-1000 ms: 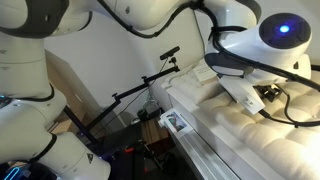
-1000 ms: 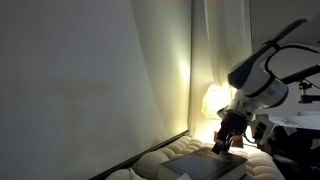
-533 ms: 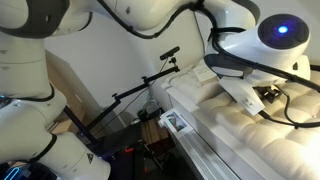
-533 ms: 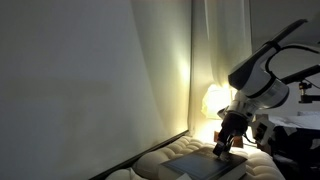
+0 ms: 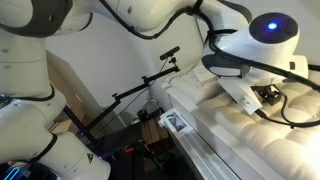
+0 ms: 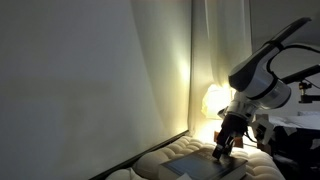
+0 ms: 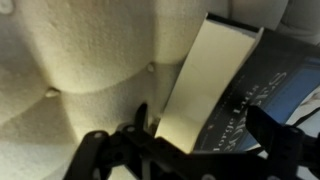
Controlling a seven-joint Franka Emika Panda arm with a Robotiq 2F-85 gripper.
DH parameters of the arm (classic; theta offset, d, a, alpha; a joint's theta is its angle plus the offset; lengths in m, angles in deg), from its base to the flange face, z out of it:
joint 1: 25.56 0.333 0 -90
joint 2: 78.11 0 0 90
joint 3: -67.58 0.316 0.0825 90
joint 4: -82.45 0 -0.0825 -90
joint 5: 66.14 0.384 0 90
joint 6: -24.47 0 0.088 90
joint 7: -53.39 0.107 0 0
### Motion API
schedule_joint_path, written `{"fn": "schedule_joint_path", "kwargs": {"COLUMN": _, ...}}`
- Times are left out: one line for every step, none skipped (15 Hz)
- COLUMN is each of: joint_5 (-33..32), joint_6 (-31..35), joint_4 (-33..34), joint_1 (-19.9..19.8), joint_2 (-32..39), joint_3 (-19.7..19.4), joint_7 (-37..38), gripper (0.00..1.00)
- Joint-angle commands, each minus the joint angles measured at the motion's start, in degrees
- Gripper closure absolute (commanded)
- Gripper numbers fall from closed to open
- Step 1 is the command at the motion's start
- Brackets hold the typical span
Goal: Pick up the black book and position it on top of the white book
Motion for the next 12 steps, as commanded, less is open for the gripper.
{"fn": "schedule_joint_path", "kwargs": {"joint_5": -4.21, "joint_6": 0.05, "joint_4": -2.04, "joint_1": 0.75, "joint_2": -1.13, "joint_3": -0.31, "joint_7": 4.77, "gripper": 0.0}}
{"fn": "schedule_joint_path", "kwargs": {"joint_5": -4.79, "joint_6": 0.34, "joint_4": -2.44, "joint_1": 0.56, "joint_2": -1.52, "joint_3": 0.03, "joint_7": 5.29, "gripper": 0.0}}
{"fn": "schedule_joint_path", "kwargs": {"joint_5": -5.6, "joint_6": -0.4, "joint_4": -3.26, "joint_1": 0.28, "joint_2": -2.35, "joint_3": 0.25, "joint_7": 5.96, "gripper": 0.0}}
{"fn": "schedule_joint_path", "kwargs": {"joint_5": -6.29, "joint_6": -0.07, "joint_4": -4.22, "joint_1": 0.35, "joint_2": -3.14, "joint_3": 0.3, "joint_7": 6.32, "gripper": 0.0}}
{"fn": "schedule_joint_path", "kwargs": {"joint_5": -7.07, "joint_6": -0.26, "joint_4": -5.36, "joint_1": 0.25, "joint_2": -4.1, "joint_3": 0.48, "joint_7": 6.86, "gripper": 0.0}}
{"fn": "schedule_joint_path", "kwargs": {"joint_5": -7.89, "joint_6": -0.86, "joint_4": -6.28, "joint_1": 0.09, "joint_2": -4.89, "joint_3": 0.66, "joint_7": 7.04, "gripper": 0.0}}
{"fn": "schedule_joint_path", "kwargs": {"joint_5": -8.26, "joint_6": -1.15, "joint_4": -7.83, "joint_1": -0.26, "joint_2": -6.18, "joint_3": 1.05, "joint_7": 6.71, "gripper": 0.0}}
{"fn": "schedule_joint_path", "kwargs": {"joint_5": -8.58, "joint_6": -1.26, "joint_4": -9.25, "joint_1": -0.56, "joint_2": -7.37, "joint_3": 1.38, "joint_7": 5.98, "gripper": 0.0}}
{"fn": "schedule_joint_path", "kwargs": {"joint_5": -8.77, "joint_6": -0.92, "joint_4": -10.75, "joint_1": -0.63, "joint_2": -8.54, "joint_3": 1.51, "joint_7": 5.63, "gripper": 0.0}}
{"fn": "schedule_joint_path", "kwargs": {"joint_5": -8.53, "joint_6": -0.44, "joint_4": -12.29, "joint_1": -0.86, "joint_2": -9.74, "joint_3": 1.84, "joint_7": 4.99, "gripper": 0.0}}
{"fn": "schedule_joint_path", "kwargs": {"joint_5": -8.66, "joint_6": -0.38, "joint_4": -13.29, "joint_1": -0.82, "joint_2": -10.49, "joint_3": 1.9, "joint_7": 4.82, "gripper": 0.0}}
{"fn": "schedule_joint_path", "kwargs": {"joint_5": -8.77, "joint_6": -0.61, "joint_4": -13.79, "joint_1": -0.75, "joint_2": -10.76, "joint_3": 1.94, "joint_7": 4.91, "gripper": 0.0}}
